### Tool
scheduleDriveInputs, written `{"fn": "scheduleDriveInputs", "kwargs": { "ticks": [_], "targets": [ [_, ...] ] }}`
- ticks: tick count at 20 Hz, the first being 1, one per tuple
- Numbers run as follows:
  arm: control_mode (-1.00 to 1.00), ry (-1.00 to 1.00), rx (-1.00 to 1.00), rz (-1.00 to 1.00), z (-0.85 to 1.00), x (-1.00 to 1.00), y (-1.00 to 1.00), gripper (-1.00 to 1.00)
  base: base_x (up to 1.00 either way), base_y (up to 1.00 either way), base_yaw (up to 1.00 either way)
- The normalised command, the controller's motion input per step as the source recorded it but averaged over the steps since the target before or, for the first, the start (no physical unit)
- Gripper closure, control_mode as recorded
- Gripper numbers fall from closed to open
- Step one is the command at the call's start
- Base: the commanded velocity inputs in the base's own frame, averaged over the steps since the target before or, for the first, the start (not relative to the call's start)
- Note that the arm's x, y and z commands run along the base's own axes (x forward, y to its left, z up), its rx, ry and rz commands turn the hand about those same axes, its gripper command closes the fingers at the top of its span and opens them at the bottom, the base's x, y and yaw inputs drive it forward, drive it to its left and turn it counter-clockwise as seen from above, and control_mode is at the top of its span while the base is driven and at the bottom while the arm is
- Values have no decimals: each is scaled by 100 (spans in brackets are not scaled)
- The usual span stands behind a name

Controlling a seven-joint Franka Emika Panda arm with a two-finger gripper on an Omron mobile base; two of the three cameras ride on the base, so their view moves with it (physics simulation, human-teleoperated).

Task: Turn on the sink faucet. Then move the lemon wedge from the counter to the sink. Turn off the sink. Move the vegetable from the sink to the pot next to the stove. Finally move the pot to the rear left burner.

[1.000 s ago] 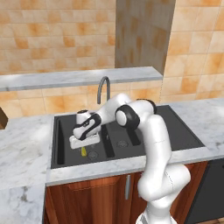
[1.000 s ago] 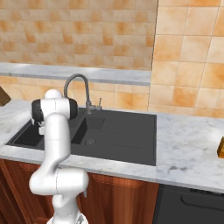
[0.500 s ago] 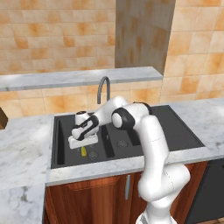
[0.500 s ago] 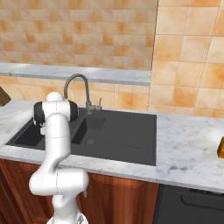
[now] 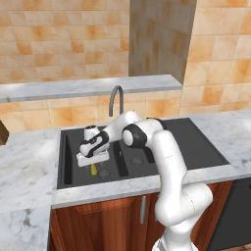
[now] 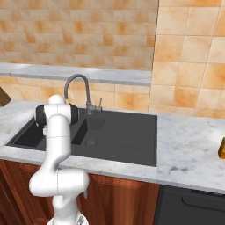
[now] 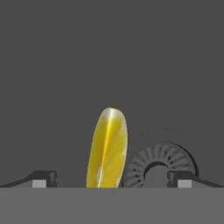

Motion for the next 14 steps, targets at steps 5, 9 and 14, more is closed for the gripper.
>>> {"fn": "scheduleDriveInputs", "kwargs": {
  "ticks": [5, 9, 14],
  "targets": [
    [-100, 0, 0, 0, -16, 8, 8, -100, 0, 0, 0],
    [-100, 0, 0, 0, -14, 9, 10, -100, 0, 0, 0],
    [-100, 0, 0, 0, -18, 4, 3, -100, 0, 0, 0]
  ]
}}
